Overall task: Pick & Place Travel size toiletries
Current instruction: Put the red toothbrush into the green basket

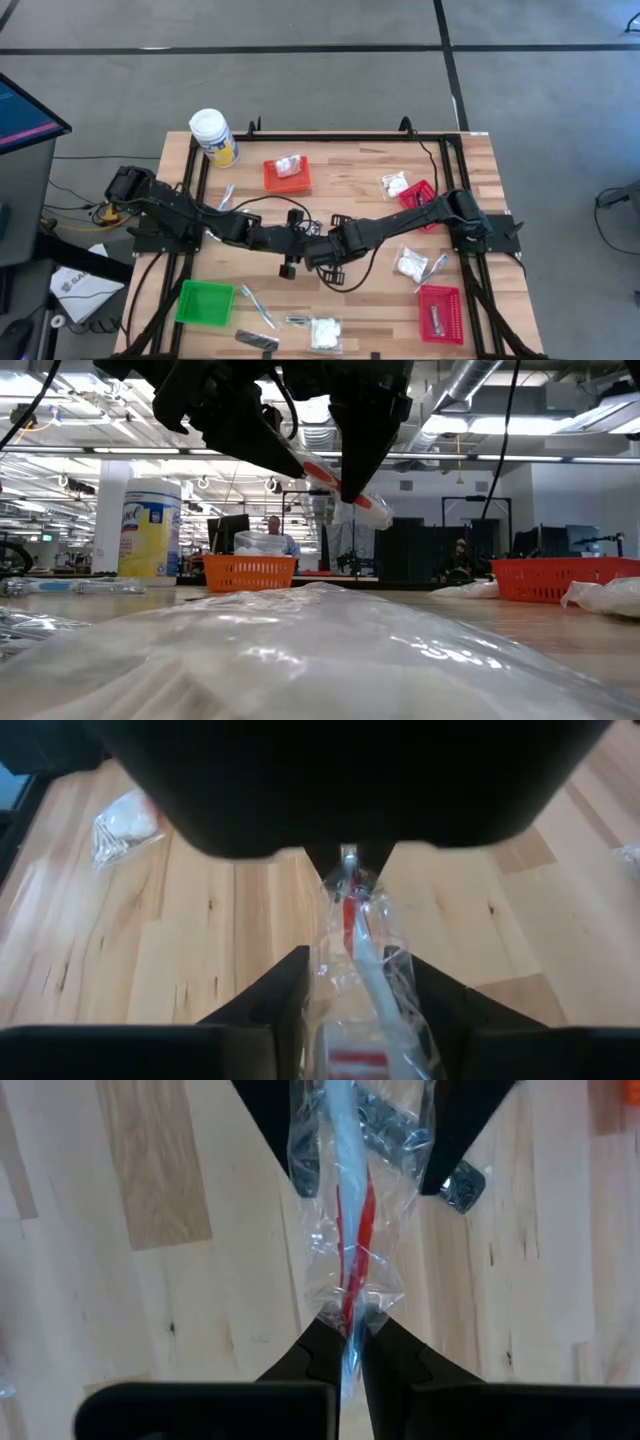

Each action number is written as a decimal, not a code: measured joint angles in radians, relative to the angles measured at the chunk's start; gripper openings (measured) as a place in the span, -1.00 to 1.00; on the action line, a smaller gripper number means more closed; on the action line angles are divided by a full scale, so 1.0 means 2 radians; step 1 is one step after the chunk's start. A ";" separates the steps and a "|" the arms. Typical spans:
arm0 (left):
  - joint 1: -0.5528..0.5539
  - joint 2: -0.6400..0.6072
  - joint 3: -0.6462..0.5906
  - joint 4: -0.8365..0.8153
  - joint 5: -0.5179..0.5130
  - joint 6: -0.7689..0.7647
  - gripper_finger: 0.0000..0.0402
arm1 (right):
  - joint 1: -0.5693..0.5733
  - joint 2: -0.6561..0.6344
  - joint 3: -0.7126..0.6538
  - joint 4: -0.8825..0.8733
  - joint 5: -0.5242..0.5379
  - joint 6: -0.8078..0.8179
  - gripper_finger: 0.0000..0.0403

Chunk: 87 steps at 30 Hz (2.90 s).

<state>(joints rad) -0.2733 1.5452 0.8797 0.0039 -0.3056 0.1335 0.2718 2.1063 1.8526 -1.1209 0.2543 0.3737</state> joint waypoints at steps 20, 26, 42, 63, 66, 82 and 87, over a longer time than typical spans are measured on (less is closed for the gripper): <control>0.004 0.000 0.011 0.002 0.008 -0.001 -0.57 | -0.002 0.000 0.000 0.005 -0.001 0.001 -0.93; 0.003 0.000 0.011 -0.002 0.008 -0.004 -0.78 | -0.002 0.000 0.000 0.005 0.003 0.000 -0.93; -0.022 -0.003 0.011 -0.017 -0.001 -0.066 -0.78 | 0.042 -0.016 0.001 0.040 0.039 -0.054 -0.58; -0.039 -0.203 -0.218 0.249 0.021 -0.136 -0.78 | 0.080 -0.245 -0.326 0.623 0.134 -0.183 -0.49; -0.039 -0.202 -0.221 0.258 0.021 -0.145 -0.78 | 0.059 -0.252 -0.338 0.631 0.133 -0.169 -0.49; -0.036 -0.188 -0.222 0.290 0.008 -0.148 -0.79 | 0.043 -0.210 -0.325 0.604 0.064 -0.136 -0.45; -0.036 -0.188 -0.222 0.288 0.016 -0.148 -0.79 | 0.038 -0.208 -0.318 0.575 0.080 -0.121 -0.12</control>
<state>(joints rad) -0.3447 1.1687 0.4357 0.5795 -0.2741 -0.1623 0.3477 1.6894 1.2163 0.0291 0.4151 0.1307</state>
